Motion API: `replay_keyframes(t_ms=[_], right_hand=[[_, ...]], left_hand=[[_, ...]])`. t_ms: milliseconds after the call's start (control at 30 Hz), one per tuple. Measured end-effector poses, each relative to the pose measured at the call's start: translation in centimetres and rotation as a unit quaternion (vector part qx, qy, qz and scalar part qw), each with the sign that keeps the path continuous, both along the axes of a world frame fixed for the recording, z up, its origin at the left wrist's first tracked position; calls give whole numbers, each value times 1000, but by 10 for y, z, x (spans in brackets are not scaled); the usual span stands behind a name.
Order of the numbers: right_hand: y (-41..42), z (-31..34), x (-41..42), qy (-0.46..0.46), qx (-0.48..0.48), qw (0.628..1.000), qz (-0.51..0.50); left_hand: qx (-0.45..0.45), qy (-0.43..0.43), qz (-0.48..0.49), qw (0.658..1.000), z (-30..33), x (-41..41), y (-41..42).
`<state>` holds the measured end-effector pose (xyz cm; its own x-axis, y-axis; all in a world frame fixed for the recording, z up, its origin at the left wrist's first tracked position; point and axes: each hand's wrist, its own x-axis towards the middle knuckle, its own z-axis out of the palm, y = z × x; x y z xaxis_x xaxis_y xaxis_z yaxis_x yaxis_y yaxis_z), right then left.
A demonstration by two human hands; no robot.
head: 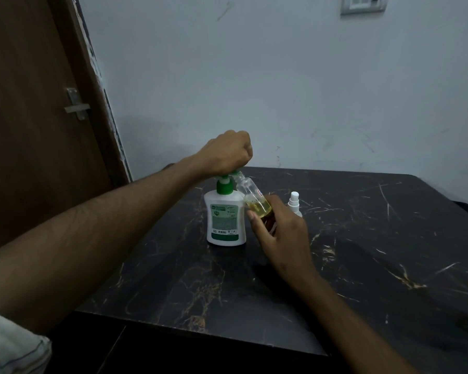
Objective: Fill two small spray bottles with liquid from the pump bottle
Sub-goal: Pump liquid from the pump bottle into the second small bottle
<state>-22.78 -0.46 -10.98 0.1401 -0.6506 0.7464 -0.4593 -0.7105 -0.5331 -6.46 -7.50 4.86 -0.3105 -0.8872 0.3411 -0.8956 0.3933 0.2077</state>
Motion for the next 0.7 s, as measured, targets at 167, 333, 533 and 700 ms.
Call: replay_keyframes(t_ms=[167, 333, 533, 700], right_hand=[[0, 0, 0, 3, 3, 1000, 0], [0, 0, 1, -5, 6, 1000, 1], [1, 1, 0, -3, 6, 1000, 1], [2, 2, 0, -9, 9, 1000, 6]], left_hand=[[-8, 5, 0, 1000, 0, 2, 1], [-17, 8, 8, 1000, 0, 1, 0], [-5, 10, 2, 1000, -1, 1, 2], [-5, 19, -2, 1000, -1, 0, 2]])
